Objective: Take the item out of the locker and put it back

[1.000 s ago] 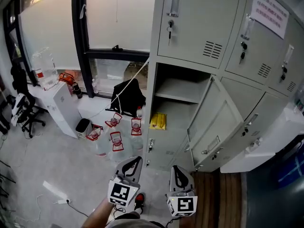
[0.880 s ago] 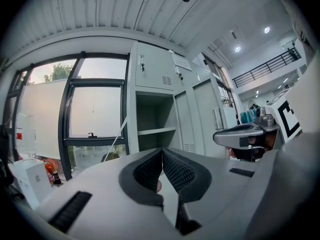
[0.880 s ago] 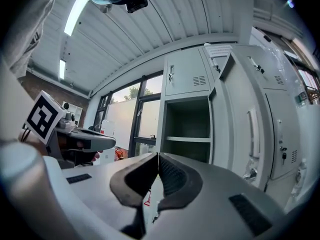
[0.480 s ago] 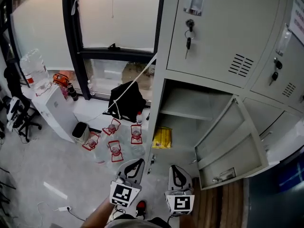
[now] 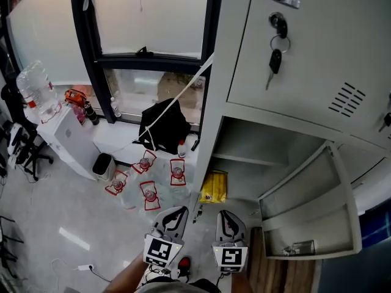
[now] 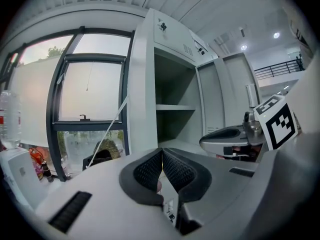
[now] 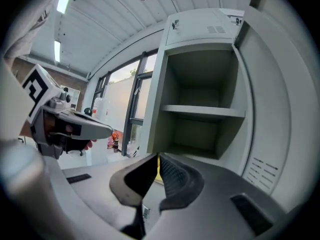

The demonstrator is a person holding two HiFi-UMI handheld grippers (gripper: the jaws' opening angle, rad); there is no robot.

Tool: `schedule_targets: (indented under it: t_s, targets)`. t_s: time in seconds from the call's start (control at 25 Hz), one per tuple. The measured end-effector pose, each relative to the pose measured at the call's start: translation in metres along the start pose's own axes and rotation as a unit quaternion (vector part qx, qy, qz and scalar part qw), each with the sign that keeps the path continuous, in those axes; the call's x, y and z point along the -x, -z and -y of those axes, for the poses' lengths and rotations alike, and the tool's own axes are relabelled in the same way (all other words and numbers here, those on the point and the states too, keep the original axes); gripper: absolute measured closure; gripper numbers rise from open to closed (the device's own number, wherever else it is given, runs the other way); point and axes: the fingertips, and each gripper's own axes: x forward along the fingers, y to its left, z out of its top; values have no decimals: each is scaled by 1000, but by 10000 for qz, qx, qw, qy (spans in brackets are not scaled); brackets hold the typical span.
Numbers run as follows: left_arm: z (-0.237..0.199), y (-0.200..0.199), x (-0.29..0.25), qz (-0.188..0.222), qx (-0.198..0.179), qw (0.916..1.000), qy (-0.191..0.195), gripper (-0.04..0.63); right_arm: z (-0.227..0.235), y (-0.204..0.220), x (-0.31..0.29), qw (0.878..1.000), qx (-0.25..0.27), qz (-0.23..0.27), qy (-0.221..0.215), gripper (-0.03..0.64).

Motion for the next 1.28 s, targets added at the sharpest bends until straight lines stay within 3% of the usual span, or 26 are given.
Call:
schedule_targets:
  t_s: [0.12, 0.2, 0.24, 0.44, 0.52, 0.72, 1.04, 1.28]
  targets:
    - [-6, 7, -9, -104, -1, 9999, 10, 574, -2, 17, -20, 9988, 358, -322, -112, 578]
    - [-10, 12, -12, -156, 2, 9999, 22, 574, -6, 26, -32, 9958, 723, -509, -219, 468]
    - [-12, 14, -13, -177, 4, 9998, 17, 574, -8, 29, -37, 9933, 953, -596, -275, 457]
    - [-20, 23, -16, -272, 62, 9996, -84, 574, -11, 53, -63, 9725, 2032, -1035, -466, 330]
    - [-23, 26, -17, -289, 78, 9995, -104, 574, -11, 60, -74, 9634, 2384, -1142, -446, 316]
    - [-26, 28, -18, -322, 68, 9994, -118, 574, -10, 69, -92, 9434, 3018, -1308, -418, 304]
    - [-34, 32, -15, -377, 52, 9990, -214, 574, -9, 82, -106, 9302, 3313, -1517, -448, 305]
    - [-36, 35, -14, -404, 76, 9988, -254, 574, -3, 80, -107, 9207, 3578, -1515, -370, 402]
